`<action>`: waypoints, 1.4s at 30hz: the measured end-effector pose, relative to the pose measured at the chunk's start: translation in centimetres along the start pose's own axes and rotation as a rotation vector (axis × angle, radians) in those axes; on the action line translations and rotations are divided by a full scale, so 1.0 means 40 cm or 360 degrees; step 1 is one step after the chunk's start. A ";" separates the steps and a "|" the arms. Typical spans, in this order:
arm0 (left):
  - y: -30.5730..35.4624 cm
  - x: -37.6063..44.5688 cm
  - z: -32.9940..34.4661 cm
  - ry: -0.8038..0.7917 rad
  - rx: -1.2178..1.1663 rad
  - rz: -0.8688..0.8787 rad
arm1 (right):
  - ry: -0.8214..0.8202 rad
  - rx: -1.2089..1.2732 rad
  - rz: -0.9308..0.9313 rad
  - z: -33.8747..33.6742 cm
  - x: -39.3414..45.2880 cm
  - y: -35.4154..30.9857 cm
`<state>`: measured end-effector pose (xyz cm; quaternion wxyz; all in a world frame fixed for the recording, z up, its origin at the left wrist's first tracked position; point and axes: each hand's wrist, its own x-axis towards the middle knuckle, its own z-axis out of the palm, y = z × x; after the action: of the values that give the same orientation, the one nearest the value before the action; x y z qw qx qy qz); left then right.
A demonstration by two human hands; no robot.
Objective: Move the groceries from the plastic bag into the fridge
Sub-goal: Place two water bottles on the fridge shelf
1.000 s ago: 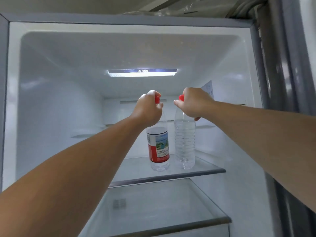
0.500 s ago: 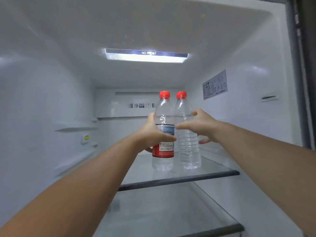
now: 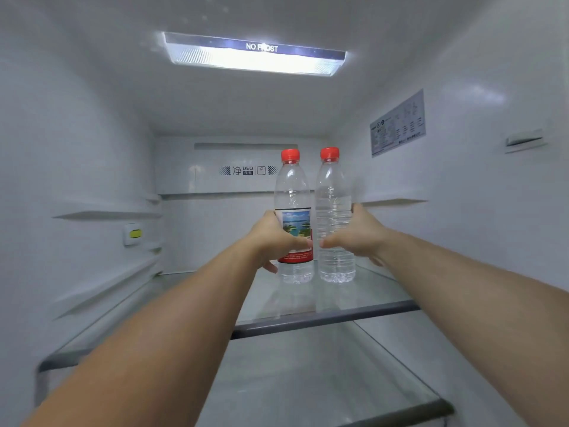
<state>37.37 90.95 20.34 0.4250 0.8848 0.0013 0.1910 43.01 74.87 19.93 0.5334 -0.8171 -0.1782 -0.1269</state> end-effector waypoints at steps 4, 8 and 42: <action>-0.015 0.049 0.008 0.0065 -0.0005 -0.0071 | 0.0098 -0.0071 0.0029 0.040 0.052 0.031; -0.025 0.087 0.015 0.0094 0.0033 -0.0121 | 0.0201 -0.0205 0.0057 0.063 0.092 0.051; 0.034 -0.359 -0.174 0.0265 0.1427 0.0266 | -0.0145 -0.1492 -0.0617 -0.016 -0.345 -0.155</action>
<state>21.49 92.94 20.46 -0.0180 0.9600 0.0465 0.2756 27.88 74.41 19.84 0.0678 -0.9252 -0.2735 -0.2542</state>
